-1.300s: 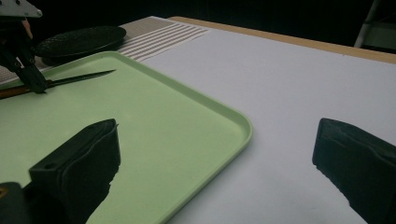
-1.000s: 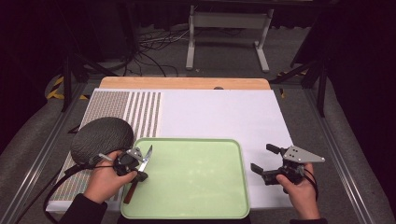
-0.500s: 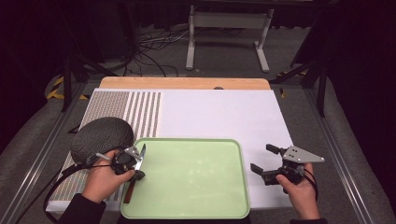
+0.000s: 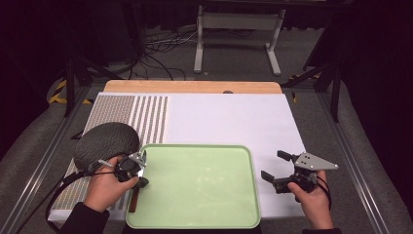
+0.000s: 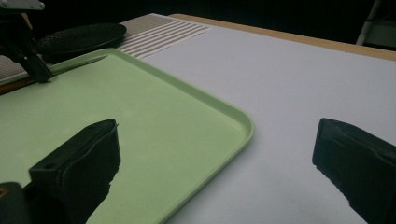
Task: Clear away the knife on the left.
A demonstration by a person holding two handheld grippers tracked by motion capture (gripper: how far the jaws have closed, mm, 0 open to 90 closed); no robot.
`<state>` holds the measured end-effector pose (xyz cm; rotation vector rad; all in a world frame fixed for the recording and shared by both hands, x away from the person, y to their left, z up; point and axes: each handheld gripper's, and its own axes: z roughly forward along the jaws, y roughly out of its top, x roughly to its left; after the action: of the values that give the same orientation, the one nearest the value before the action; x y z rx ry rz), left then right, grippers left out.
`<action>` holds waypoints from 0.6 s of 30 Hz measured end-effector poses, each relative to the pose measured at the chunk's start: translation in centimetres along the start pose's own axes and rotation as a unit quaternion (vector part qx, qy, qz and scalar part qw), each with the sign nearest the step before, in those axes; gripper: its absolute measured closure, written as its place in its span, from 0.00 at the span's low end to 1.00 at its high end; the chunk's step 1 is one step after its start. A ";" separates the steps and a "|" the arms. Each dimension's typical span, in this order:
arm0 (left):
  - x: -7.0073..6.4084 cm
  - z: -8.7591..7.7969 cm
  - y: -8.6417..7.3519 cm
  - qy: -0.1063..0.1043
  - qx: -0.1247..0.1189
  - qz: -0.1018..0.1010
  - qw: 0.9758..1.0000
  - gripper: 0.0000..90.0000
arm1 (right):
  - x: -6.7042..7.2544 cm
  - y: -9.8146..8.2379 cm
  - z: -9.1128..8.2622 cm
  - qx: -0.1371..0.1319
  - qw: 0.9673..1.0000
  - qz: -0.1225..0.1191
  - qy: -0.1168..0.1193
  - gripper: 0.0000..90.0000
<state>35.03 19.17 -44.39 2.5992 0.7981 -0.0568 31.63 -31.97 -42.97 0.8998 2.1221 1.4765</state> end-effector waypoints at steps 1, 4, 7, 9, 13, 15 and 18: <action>0.0 0.0 0.0 0.000 0.000 0.000 1.000 0.97 | 0.0 0.0 0.0 0.000 1.000 0.000 0.000 0.02; 0.0 0.0 0.0 -0.006 -0.003 0.002 1.000 0.96 | 0.0 0.0 0.0 -0.001 1.000 -0.001 0.002 0.02; -0.2 -0.3 0.1 -0.012 -0.011 0.004 1.000 0.95 | 0.0 0.0 0.0 -0.001 1.000 0.000 0.001 0.02; -0.3 -0.5 0.1 -0.016 -0.021 0.004 1.000 0.91 | 0.0 0.0 0.0 -0.001 1.000 0.000 0.001 0.02; -0.3 -1.2 0.1 -0.012 -0.041 0.004 0.999 0.65 | 0.1 0.0 0.0 -0.002 1.000 -0.001 0.002 0.02; -0.4 -1.4 0.1 0.003 -0.051 -0.001 0.999 0.49 | 0.1 0.0 0.0 -0.003 1.000 0.000 0.001 0.02; -0.3 -1.8 0.0 0.016 -0.063 -0.005 0.998 0.31 | 0.1 0.0 0.0 -0.003 1.000 -0.001 0.001 0.02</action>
<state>34.59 19.72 -42.74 2.4829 0.7991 0.0315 31.52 -31.93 -42.95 0.8956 2.1186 1.4823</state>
